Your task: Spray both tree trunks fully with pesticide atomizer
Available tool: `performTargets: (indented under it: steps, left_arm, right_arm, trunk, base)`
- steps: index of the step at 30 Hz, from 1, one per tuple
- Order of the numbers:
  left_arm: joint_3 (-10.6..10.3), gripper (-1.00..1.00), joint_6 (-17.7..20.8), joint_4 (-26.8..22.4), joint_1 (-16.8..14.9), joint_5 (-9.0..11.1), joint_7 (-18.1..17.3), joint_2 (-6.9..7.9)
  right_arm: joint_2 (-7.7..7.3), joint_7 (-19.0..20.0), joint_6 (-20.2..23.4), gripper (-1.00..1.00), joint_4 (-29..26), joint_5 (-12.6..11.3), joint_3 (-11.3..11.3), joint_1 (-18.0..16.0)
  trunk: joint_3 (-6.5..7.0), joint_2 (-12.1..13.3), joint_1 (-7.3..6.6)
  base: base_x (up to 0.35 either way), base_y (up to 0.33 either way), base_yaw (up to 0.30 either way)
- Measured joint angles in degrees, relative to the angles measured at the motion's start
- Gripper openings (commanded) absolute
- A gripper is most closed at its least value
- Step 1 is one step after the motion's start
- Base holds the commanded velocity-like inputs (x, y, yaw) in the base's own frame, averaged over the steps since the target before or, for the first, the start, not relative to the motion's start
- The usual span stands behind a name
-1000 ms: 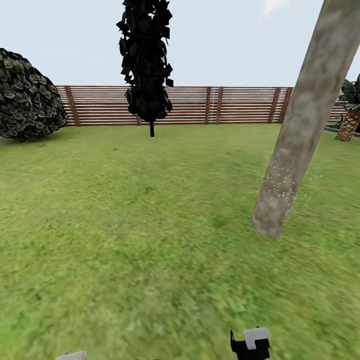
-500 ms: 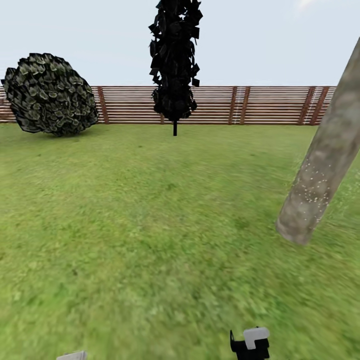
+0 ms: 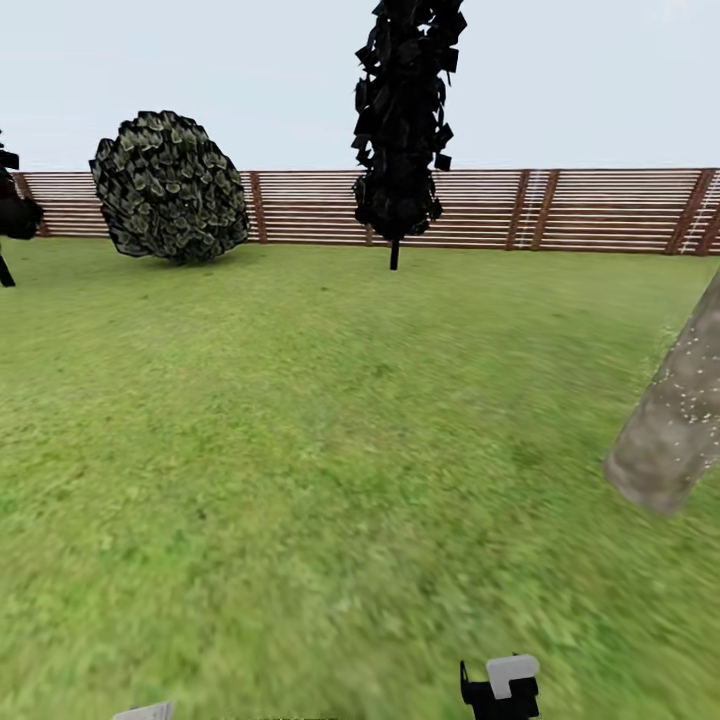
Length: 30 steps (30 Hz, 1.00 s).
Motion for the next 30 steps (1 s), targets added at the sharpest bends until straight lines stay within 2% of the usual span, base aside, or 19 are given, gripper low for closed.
performTargets:
  steps: [30]
  left_arm:
    - [0.0, -1.0, -0.1, 0.0, 0.0, 0.0, 0.0, 0.1]
  right_arm:
    - [0.0, 0.0, 0.0, 1.0, 0.0, 0.0, 0.0, 0.0]
  trunk:
    - [-0.63, 0.0, 0.0]
  base:
    - [0.0, 0.0, 0.279]
